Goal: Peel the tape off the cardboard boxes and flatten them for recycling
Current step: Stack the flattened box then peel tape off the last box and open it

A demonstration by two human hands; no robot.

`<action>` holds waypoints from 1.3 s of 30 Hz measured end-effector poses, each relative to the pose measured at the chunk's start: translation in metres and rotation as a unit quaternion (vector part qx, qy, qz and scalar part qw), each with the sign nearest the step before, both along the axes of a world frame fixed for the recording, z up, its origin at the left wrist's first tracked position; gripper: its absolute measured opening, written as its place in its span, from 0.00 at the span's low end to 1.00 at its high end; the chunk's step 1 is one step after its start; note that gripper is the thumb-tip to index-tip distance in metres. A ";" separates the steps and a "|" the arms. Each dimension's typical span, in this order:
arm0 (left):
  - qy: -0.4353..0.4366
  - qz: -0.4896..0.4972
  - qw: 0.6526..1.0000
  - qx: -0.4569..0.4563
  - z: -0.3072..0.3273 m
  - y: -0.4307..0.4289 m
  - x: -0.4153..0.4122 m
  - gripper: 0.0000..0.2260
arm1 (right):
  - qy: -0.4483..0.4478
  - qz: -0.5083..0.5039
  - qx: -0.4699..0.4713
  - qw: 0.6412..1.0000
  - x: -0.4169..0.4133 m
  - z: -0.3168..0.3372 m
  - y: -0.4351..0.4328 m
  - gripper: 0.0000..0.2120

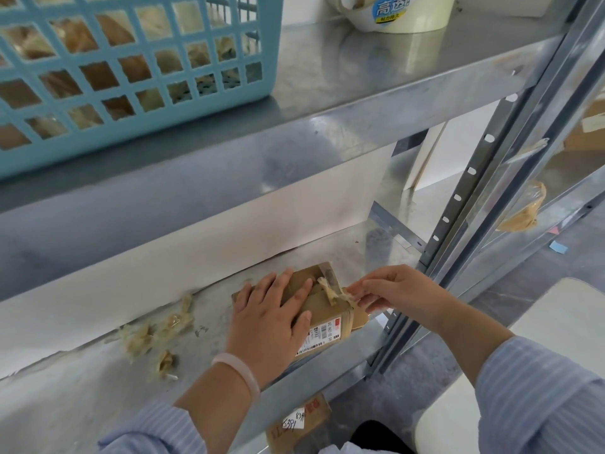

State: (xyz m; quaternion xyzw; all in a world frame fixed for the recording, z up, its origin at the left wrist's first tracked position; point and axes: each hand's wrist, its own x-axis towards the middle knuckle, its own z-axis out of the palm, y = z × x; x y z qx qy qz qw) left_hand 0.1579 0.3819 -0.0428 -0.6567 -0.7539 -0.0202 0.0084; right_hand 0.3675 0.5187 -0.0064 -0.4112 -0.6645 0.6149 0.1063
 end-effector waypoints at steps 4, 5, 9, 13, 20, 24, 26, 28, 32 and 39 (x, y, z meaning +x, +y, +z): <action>-0.002 0.000 1.000 -0.003 0.001 0.001 0.000 0.25 | -0.033 0.002 0.048 0.998 -0.004 -0.002 0.001 0.06; -0.002 -0.001 1.000 -0.004 0.000 0.001 0.000 0.25 | -0.033 0.001 0.049 0.998 -0.005 -0.003 0.001 0.10; -0.006 -0.002 1.000 -0.004 -0.001 0.000 -0.001 0.26 | -0.110 0.043 0.178 0.977 -0.011 -0.005 0.001 0.14; -0.010 -0.005 1.000 -0.003 0.000 -0.001 -0.001 0.26 | -0.148 0.065 0.319 0.934 -0.018 -0.004 0.003 0.07; -0.002 -0.011 1.000 0.001 0.003 -0.002 -0.001 0.23 | -0.077 -0.062 0.285 0.953 -0.027 -0.027 -0.010 0.09; -0.002 -0.012 1.000 0.004 0.003 -0.001 -0.001 0.23 | -0.048 -0.147 0.296 0.943 -0.033 -0.040 -0.024 0.09; -0.002 -0.013 1.000 0.009 0.002 -0.001 -0.001 0.23 | -0.046 -0.126 0.366 0.921 -0.032 -0.042 -0.029 0.07; -0.003 -0.015 1.000 0.013 0.002 -0.002 -0.002 0.22 | -0.037 -0.076 0.447 0.890 -0.028 -0.041 -0.030 0.02; -0.013 -0.024 0.999 0.020 0.002 -0.003 -0.007 0.21 | -0.014 0.070 0.552 0.830 -0.011 -0.034 -0.028 0.08; -0.051 -0.068 0.996 -0.001 0.005 -0.006 -0.017 0.23 | 0.017 -0.124 0.131 0.983 -0.026 -0.025 -0.008 0.08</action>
